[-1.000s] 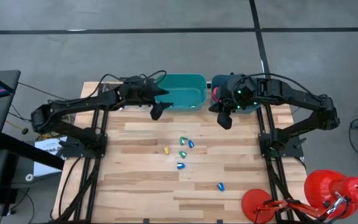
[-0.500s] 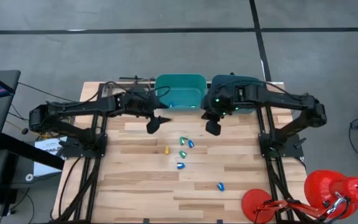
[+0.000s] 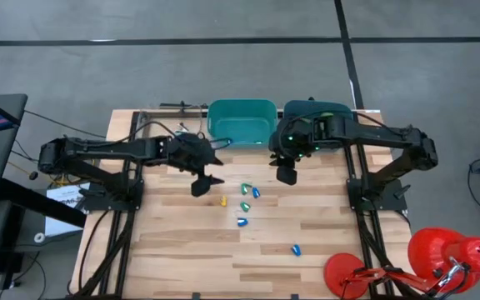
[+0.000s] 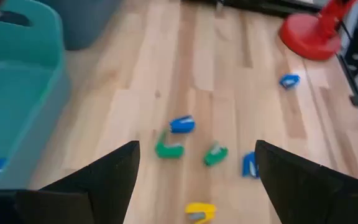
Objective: Pick and place Stapler, Stapler remover, tape
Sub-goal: Put the yellow stapler into the green bin
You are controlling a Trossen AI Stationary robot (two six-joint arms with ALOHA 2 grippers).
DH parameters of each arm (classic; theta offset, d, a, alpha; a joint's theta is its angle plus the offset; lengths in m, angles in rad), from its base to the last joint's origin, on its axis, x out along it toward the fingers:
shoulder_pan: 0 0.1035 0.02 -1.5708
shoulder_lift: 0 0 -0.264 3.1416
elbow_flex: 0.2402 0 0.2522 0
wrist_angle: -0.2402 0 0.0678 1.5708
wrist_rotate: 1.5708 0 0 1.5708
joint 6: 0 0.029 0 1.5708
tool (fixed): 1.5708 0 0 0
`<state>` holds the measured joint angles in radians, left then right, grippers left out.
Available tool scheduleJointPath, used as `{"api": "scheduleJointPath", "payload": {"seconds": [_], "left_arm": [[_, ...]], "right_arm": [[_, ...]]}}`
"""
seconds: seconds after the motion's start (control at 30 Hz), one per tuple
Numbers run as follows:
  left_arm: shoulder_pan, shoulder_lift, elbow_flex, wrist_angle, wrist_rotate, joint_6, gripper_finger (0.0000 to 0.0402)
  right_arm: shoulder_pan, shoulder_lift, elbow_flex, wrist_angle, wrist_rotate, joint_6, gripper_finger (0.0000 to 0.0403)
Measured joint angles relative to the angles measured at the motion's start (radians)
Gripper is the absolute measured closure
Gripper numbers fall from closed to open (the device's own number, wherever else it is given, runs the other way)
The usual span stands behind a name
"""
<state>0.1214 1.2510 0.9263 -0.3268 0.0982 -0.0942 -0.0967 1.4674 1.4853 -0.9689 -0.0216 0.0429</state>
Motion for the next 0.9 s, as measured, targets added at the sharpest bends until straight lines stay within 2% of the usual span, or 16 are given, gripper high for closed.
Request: {"api": "scheduleJointPath", "payload": {"seconds": [0.2, 0.4, 0.6, 0.9], "left_arm": [[-0.091, 0.012, -0.033, -0.011, -0.075, -0.023, 0.0086], [-0.164, 0.069, -0.041, -0.014, -0.139, -0.039, 0.0084], [-0.211, 0.169, -0.041, -0.008, -0.211, -0.102, 0.0086], [-0.234, 0.292, -0.041, 0.0, -0.236, -0.141, 0.0097]], "right_arm": [[0.0, -0.036, 0.0, -0.009, -0.001, 0.016, 0.0248], [0.0, -0.044, 0.0, -0.043, -0.001, 0.019, 0.0218], [0.0, -0.04, 0.0, -0.093, -0.004, 0.019, 0.0211], [0.0, -0.04, 0.0, -0.14, -0.005, 0.01, 0.0226]]}}
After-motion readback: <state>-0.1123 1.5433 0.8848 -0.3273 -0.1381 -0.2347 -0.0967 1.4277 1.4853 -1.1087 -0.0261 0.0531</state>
